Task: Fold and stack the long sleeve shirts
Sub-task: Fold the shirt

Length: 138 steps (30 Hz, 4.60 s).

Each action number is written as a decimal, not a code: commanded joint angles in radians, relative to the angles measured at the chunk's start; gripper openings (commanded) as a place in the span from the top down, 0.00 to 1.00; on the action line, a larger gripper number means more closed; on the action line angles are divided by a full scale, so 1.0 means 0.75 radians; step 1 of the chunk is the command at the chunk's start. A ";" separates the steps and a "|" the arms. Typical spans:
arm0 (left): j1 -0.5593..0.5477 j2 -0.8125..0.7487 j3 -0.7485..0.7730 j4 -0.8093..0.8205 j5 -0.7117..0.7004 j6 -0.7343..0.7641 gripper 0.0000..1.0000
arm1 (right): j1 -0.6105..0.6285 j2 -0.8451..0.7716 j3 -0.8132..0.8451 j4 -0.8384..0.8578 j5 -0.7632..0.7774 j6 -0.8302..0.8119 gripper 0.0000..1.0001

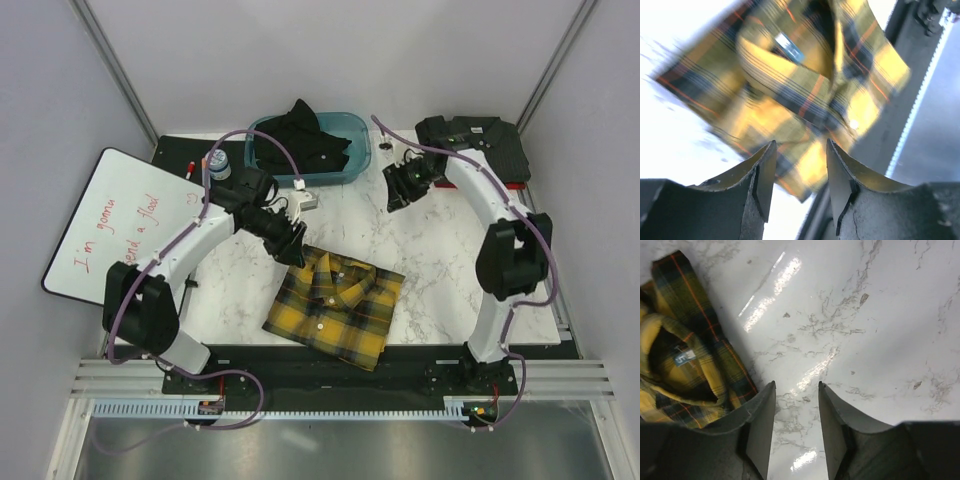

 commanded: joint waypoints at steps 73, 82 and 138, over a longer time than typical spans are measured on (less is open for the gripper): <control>0.067 0.228 -0.076 0.140 -0.072 0.181 0.56 | 0.136 -0.160 -0.743 0.139 -0.207 -0.142 0.75; 0.087 0.138 -0.063 0.085 -0.060 0.201 0.98 | 0.130 -0.307 -0.692 0.065 -0.159 -0.152 1.00; 0.152 0.451 -0.190 0.508 0.171 -0.470 0.41 | 0.038 -0.035 -0.973 0.322 -0.560 0.194 0.60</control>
